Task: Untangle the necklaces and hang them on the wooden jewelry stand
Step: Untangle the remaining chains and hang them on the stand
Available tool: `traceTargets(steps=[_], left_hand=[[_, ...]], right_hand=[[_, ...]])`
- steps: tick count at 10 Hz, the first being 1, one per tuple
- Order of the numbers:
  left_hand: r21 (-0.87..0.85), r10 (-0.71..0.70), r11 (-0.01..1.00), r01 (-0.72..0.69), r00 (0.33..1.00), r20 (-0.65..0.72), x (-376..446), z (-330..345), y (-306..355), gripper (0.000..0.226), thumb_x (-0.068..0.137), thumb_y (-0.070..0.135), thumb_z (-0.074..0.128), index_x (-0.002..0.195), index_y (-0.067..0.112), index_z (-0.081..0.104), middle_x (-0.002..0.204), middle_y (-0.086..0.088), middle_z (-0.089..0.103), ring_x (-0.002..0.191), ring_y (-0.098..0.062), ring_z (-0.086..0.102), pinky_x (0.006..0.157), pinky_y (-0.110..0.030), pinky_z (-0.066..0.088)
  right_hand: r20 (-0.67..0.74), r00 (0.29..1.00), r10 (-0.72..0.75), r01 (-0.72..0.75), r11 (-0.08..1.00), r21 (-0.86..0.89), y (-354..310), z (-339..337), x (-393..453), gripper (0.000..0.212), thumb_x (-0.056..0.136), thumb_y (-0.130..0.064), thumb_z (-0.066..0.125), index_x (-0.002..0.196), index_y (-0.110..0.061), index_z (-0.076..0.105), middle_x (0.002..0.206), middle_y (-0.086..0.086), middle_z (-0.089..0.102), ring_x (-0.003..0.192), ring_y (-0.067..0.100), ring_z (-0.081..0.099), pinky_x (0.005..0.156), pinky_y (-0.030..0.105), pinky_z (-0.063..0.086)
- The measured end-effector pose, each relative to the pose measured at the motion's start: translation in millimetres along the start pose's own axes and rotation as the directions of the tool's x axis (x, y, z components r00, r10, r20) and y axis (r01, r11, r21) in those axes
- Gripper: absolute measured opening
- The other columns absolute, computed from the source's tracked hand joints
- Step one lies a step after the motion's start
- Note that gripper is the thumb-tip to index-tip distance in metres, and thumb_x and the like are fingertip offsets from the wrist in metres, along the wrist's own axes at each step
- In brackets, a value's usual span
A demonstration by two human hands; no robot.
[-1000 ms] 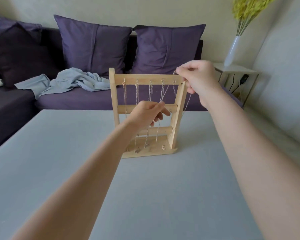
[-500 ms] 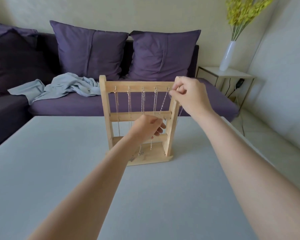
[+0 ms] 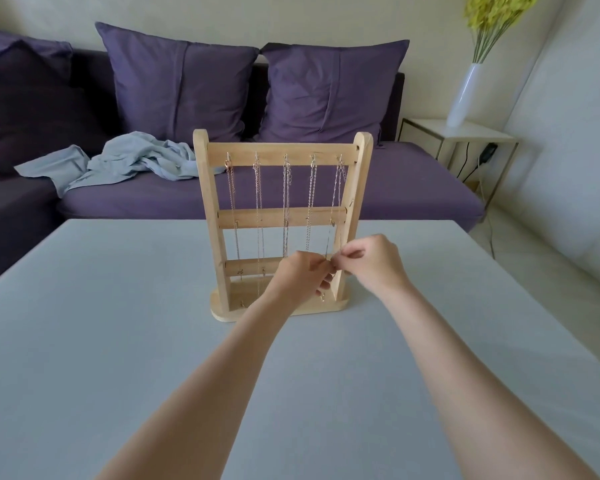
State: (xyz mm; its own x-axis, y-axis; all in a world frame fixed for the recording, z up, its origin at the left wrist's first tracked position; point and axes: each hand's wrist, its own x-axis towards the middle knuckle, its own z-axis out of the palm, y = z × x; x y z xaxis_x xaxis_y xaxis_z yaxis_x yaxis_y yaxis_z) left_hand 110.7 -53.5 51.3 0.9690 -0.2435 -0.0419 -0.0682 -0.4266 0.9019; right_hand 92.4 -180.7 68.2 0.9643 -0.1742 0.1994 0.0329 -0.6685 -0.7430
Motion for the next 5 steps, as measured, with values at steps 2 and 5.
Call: traceTargets(steps=[2, 5], left_hand=[[0.039, -0.013, 0.999, 0.015, 0.999, -0.044, 3.0, 10.4, -13.5, 0.024, 0.095, 0.013, 0.046, 0.095, 0.007, 0.069, 0.084, -0.008, 0.065, 0.067, -0.015, 0.059, 0.061, -0.017, 0.05], [0.022, -0.044, 0.999, 0.045, 0.998, -0.033, -2.8, 12.1, -25.1, 0.024, 0.092, 0.008, 0.045, 0.088, 0.007, 0.069, 0.085, -0.011, 0.068, 0.082, -0.026, 0.067, 0.08, -0.037, 0.056]], right_hand=[[0.012, 0.998, 0.061, -0.06, 0.996, -0.062, 17.8, 11.5, -1.2, 0.01, 0.079, -0.009, 0.069, 0.079, 0.0, 0.074, 0.081, 0.019, 0.07, 0.078, 0.03, 0.063, 0.051, 0.017, 0.036], [0.005, 0.988, 0.155, -0.154, 0.987, -0.045, 24.2, 25.2, -1.2, 0.008, 0.08, -0.011, 0.068, 0.085, -0.009, 0.073, 0.087, 0.008, 0.071, 0.087, 0.024, 0.066, 0.07, 0.025, 0.046]])
